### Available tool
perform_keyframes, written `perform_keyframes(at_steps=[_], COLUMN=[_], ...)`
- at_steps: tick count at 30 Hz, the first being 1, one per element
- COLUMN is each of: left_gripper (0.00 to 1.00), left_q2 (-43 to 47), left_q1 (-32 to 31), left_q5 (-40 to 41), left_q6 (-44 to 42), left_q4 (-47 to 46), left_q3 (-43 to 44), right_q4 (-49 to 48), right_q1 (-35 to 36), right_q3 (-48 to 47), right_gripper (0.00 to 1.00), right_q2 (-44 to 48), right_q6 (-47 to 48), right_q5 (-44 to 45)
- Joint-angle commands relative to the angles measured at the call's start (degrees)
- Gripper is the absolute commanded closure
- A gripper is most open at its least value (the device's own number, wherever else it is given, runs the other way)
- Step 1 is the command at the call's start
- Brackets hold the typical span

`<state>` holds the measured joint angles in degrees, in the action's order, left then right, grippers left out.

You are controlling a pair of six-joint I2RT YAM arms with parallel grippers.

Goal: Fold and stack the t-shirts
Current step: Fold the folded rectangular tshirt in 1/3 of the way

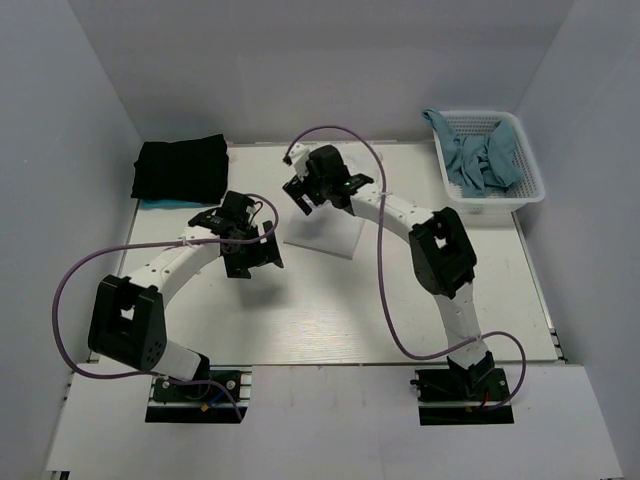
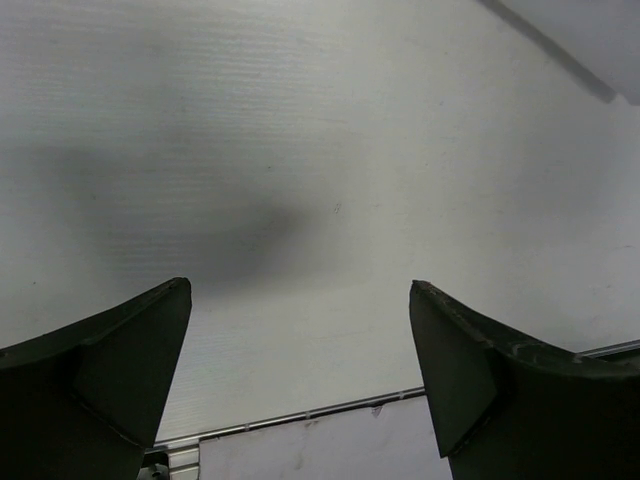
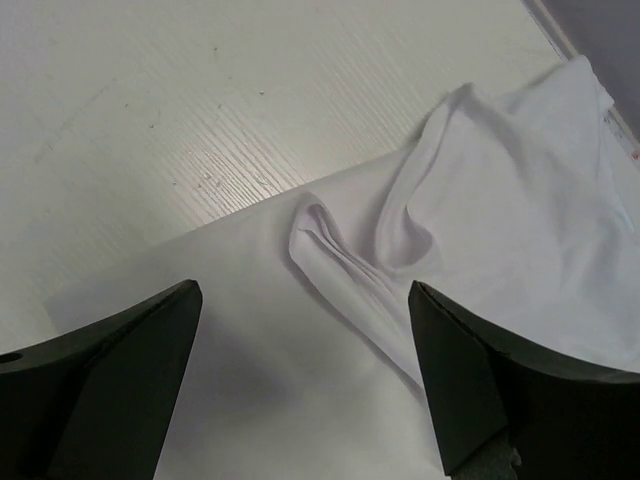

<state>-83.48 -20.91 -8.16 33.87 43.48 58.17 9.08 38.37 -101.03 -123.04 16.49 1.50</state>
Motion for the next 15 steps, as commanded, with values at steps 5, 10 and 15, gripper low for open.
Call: perform_keyframes(at_steps=[5, 10, 15], left_gripper=[0.0, 0.0, 0.0], left_q2=[3.5, 3.5, 3.5], left_q1=[0.08, 0.08, 0.08], left_q5=[0.52, 0.52, 0.52], left_q6=[-1.0, -1.52, -1.52], left_q4=[0.11, -0.42, -0.95], left_q3=[-0.87, -1.48, -1.48], right_q4=[0.76, -4.84, -8.11], right_q1=[1.62, 1.8, 1.71], right_q3=[-7.94, -9.44, -11.29], right_gripper=[0.1, 0.1, 0.1], right_q2=[-9.75, -12.13, -14.15], right_q6=[8.03, 8.91, 7.59], right_q5=[8.78, 18.34, 30.13])
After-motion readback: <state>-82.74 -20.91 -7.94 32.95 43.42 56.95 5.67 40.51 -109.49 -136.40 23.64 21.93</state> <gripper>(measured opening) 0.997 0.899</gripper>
